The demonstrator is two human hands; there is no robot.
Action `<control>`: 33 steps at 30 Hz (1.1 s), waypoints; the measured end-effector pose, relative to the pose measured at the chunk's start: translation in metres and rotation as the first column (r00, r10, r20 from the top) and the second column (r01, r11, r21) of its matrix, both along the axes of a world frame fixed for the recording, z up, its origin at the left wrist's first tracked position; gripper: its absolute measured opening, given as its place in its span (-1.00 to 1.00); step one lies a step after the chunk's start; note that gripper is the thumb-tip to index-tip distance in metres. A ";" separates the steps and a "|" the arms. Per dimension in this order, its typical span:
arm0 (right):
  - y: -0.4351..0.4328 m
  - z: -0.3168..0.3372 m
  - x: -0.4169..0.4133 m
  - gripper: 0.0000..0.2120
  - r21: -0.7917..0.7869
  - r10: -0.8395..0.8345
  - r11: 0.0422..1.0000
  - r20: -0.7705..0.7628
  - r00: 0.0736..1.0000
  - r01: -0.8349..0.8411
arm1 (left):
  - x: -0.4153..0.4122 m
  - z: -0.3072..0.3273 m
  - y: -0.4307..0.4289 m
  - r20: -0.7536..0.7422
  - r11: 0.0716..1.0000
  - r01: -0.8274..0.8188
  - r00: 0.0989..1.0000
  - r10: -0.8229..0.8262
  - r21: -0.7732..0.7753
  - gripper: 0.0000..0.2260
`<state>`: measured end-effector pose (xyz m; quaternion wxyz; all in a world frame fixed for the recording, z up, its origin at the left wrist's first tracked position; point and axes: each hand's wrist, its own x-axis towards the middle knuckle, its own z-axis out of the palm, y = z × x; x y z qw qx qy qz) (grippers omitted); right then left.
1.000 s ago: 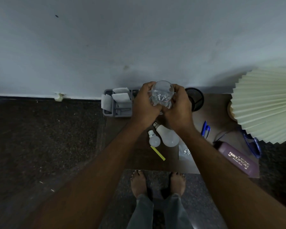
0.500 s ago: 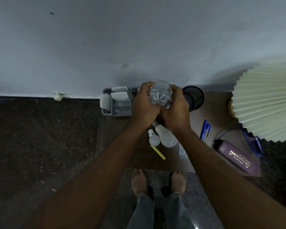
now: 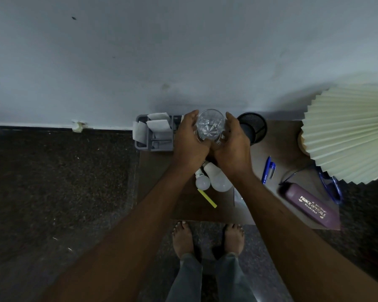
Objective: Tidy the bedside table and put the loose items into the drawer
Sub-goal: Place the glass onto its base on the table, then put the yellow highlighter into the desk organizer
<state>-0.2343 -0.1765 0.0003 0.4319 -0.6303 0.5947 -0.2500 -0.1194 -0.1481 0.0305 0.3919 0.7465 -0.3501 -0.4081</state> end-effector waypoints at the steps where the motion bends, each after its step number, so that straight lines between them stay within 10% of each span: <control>1: 0.002 0.000 -0.001 -0.23 -0.003 0.001 1.000 -0.001 1.000 -0.001 | -0.001 0.001 0.001 -0.001 1.000 -0.011 1.000 0.011 -0.004 -0.38; 20: 0.114 0.005 -0.047 -0.81 -0.006 -0.039 0.999 0.013 0.999 0.039 | -0.031 -0.031 0.116 -0.152 0.924 -0.282 0.933 0.327 0.260 -0.88; 33: 0.170 -0.036 -0.053 -0.80 0.199 -0.016 0.978 -0.202 0.979 0.057 | -0.054 -0.074 0.148 -0.191 0.807 -0.270 0.887 0.421 0.526 -0.86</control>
